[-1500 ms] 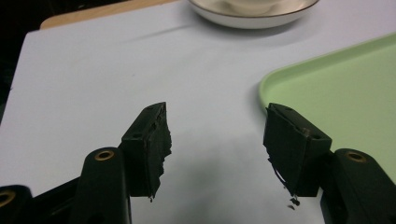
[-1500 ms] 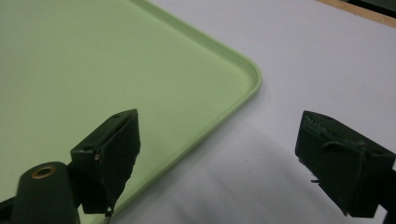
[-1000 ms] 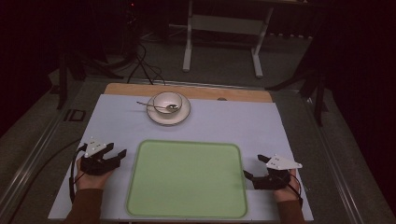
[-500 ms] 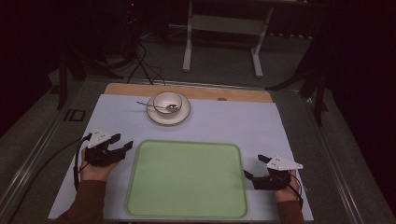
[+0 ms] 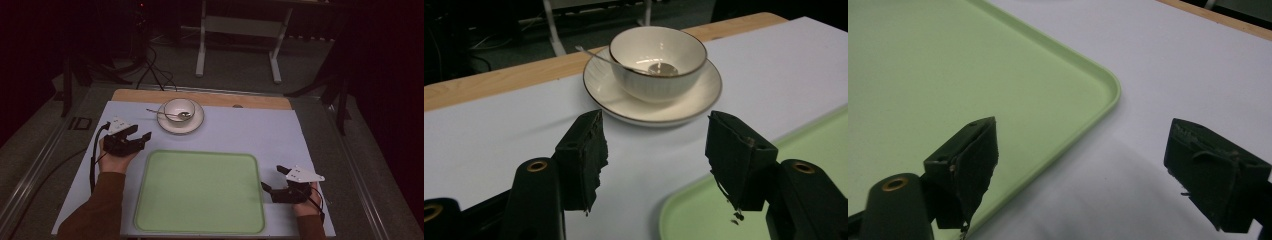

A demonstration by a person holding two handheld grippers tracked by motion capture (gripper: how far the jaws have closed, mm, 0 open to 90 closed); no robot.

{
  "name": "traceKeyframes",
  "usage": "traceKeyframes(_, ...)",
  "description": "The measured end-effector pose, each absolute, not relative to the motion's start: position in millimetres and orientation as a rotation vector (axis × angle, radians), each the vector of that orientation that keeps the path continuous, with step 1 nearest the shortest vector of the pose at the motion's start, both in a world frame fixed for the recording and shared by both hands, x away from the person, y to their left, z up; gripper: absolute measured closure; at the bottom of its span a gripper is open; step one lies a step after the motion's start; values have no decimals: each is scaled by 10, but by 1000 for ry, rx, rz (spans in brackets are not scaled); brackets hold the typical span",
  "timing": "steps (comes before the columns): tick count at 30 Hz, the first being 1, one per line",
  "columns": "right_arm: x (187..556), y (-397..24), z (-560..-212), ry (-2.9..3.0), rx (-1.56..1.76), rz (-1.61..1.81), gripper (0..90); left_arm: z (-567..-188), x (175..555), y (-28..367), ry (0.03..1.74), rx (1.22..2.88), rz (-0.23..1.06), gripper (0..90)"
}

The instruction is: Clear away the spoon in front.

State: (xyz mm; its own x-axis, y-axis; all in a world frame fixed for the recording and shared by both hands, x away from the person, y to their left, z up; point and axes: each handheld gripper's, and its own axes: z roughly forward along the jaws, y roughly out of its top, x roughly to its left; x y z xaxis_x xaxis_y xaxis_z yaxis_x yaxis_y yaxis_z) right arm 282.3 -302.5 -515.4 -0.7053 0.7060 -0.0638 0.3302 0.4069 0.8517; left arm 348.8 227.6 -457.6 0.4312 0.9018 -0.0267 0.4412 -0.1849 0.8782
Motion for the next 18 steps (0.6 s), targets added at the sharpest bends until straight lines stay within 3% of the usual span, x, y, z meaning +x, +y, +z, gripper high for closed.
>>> traceKeyframes(8,2824,-3016,-5158,2255,886,1217,138,-4526,3742,2217,1174,1799,661,417)
traceKeyframes(18,2828,-3020,-5157,2255,890,1209,138,-4635,4070,2242,1269,1776,633,499)
